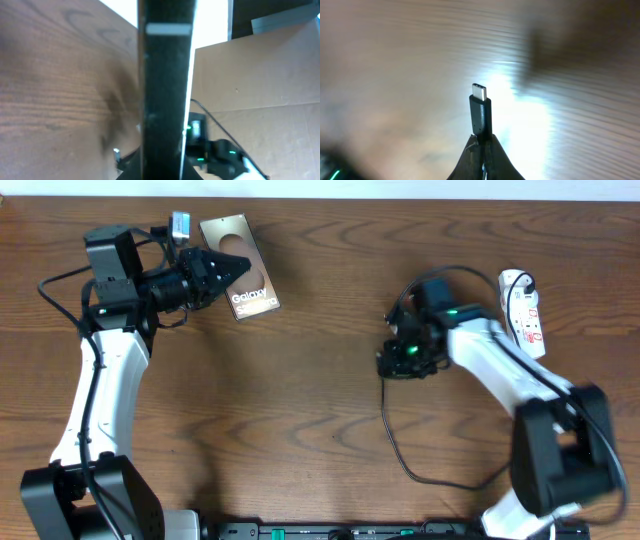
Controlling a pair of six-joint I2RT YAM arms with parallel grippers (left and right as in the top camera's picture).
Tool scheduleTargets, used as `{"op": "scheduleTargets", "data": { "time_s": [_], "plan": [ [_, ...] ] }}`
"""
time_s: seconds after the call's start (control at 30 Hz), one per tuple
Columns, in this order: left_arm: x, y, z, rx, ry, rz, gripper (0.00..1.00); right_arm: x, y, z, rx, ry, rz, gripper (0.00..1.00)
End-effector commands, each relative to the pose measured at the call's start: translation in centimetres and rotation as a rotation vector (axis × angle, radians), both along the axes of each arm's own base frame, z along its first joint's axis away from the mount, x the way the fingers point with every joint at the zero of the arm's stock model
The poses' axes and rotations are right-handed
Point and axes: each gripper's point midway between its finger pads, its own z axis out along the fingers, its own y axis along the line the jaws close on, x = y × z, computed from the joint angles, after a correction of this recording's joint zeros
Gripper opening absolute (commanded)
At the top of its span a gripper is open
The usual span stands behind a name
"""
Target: Plug charger to phone and switch on socket
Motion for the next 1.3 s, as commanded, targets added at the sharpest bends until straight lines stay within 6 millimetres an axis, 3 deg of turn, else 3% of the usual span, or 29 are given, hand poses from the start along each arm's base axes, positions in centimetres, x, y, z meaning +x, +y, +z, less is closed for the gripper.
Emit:
{"op": "scheduleTargets", "data": {
  "time_s": [0.0,0.13,0.3,0.43,0.83,1.0,1.27],
  "plan": [
    [-1.5,-0.5,4.7,0.005,-0.157,-0.037,0.07,-1.9,4.7,10.5,0.534,-0.233,0.319,0.01],
    [-2.7,-0.7,6.7,-0.001,-0.201,-0.047,0.08,-3.3,6.3,15.2,0.788,-0.308,0.416,0.01],
    [-3.6,-1.3,8.2,-0.042,-0.235,-0.107,0.07,-4.3,7.3,18.3,0.975,-0.389,0.516,0.01],
    [-3.7,-1.9,8.6,-0.057,-0.234,-0.119,0.07,-4.3,7.6,18.5,0.981,-0.355,0.500,0.01],
    [-5.3,-7.6,10.8,-0.109,-0.277,-0.250,0.07,-5.2,10.3,21.6,1.094,-0.283,0.580,0.01],
    [-5.5,-8.2,10.7,-0.111,-0.270,-0.261,0.07,-5.7,11.2,21.9,1.100,-0.259,0.602,0.01],
    [-3.8,-7.5,9.2,-0.088,-0.190,-0.142,0.07,-7.0,12.3,22.0,1.106,-0.218,0.632,0.01]
  ]
}}
